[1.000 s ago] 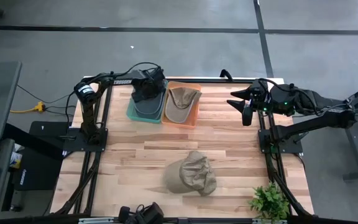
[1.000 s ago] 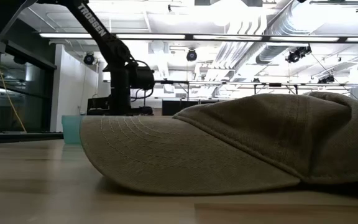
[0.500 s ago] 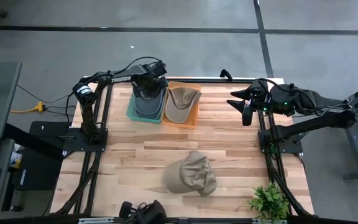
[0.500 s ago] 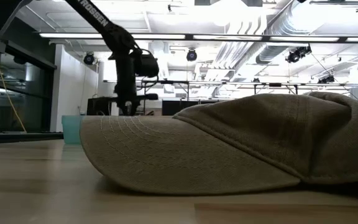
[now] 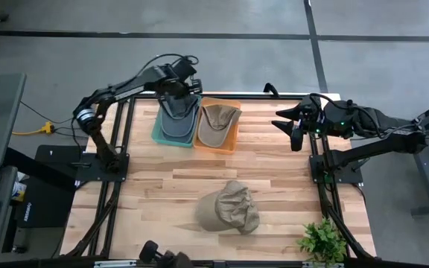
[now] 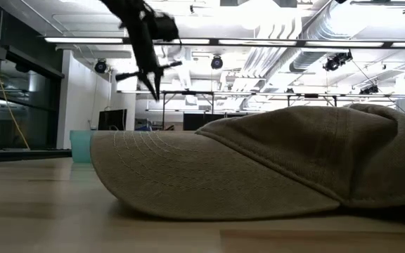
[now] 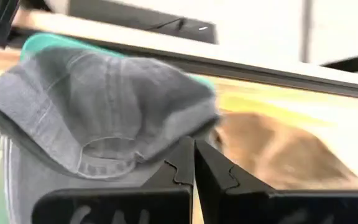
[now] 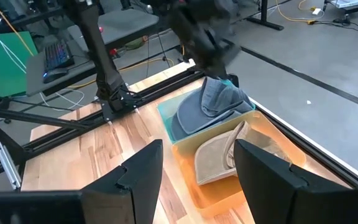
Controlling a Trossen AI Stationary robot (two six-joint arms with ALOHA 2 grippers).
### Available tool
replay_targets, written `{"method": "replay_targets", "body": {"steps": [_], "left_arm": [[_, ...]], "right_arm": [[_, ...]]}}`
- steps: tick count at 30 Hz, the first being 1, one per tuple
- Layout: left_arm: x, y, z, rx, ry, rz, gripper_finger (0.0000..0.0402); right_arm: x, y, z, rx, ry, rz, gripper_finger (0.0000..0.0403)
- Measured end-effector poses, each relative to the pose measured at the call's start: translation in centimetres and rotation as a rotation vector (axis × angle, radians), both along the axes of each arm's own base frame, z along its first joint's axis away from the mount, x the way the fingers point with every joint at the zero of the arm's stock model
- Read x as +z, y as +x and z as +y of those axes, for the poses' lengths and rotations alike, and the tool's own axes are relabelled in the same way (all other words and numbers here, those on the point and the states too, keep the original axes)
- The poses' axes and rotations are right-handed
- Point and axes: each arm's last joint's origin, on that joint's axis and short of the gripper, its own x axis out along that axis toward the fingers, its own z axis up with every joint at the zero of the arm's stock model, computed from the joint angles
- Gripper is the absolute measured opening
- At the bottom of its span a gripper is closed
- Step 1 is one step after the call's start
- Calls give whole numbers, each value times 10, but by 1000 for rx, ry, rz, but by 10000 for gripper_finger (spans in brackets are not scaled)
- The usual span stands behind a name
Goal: Pick & Place hat
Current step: Put the blue cap into the green bin, then put the brown cap into the orange bin
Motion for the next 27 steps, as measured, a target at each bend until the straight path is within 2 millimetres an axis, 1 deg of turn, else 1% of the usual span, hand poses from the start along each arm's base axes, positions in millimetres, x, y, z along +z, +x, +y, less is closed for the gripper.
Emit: {"method": "replay_targets", "body": {"steps": [4, 7, 11, 14, 17, 21, 23, 27], "left_arm": [[28, -9, -25, -58, 40, -39, 0], [45, -12, -49, -119, 58, -69, 0], [60, -12, -86, -194, 60, -101, 0], [65, -10, -114, -224, 56, -107, 0], [66, -5, -145, -249, 44, -101, 0], [59, -2, -188, -264, 32, -68, 0], [50, 0, -210, -272, 25, -77, 0], [25, -2, -252, -251, -26, -78, 0]], "right_arm": [[0, 0, 0, 1, 0, 0, 192], [0, 0, 0, 0, 0, 0, 192], [0, 0, 0, 1, 0, 0, 192], [0, 0, 0, 1, 1, 0, 192], [0, 0, 0, 8, 3, 0, 192], [0, 0, 1, 32, 12, 0, 192], [0, 0, 1, 39, 14, 0, 192], [0, 0, 2, 51, 16, 1, 192]]}}
